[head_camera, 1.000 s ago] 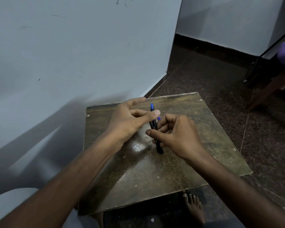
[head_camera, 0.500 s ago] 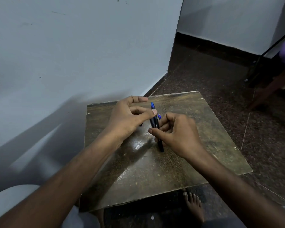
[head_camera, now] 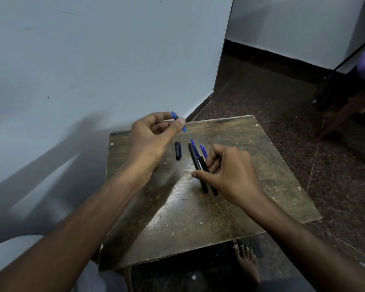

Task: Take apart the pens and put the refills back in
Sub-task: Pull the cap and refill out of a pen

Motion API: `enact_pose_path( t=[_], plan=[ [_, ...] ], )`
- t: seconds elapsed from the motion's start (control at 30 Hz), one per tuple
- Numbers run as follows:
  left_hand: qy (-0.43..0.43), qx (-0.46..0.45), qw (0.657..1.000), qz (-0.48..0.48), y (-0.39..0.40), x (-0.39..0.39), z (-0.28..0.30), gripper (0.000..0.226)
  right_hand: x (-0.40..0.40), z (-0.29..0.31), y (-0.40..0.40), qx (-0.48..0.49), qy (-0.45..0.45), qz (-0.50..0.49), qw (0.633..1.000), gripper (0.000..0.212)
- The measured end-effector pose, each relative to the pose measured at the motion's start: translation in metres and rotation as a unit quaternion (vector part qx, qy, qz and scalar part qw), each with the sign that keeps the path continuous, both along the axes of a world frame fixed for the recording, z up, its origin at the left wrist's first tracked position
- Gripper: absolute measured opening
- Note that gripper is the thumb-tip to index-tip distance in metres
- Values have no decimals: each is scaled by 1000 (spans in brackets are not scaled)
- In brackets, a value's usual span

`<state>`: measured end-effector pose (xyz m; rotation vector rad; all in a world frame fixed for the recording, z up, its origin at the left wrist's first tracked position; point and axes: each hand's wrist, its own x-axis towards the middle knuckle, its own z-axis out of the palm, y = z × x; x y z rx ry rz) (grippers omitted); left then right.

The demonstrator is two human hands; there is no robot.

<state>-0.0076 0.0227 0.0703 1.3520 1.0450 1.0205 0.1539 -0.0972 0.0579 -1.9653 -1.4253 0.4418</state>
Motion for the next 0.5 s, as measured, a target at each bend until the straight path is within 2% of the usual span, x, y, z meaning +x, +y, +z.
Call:
enact_pose_path(
  t=[0.13,0.2,0.27,0.3,0.5],
  plan=[
    [32,-8,999,32,14,-12,6,38,3,0,0,-29,-43,-1,999,43],
    [139,14,990,5,16,-18,5,43,3,0,0,-27,-50,-4,998,42],
    [259,32,964,-48,9,-17,-2,51,4,1,1,-20,-51,-9,998,42],
    [291,30,954,-71,5,-14,-6,54,5,1,1,-18,-54,-12,998,41],
    [374,22,922,-102,-6,-2,-20,66,4,1,2,-14,-67,-12,998,41]
  ],
)
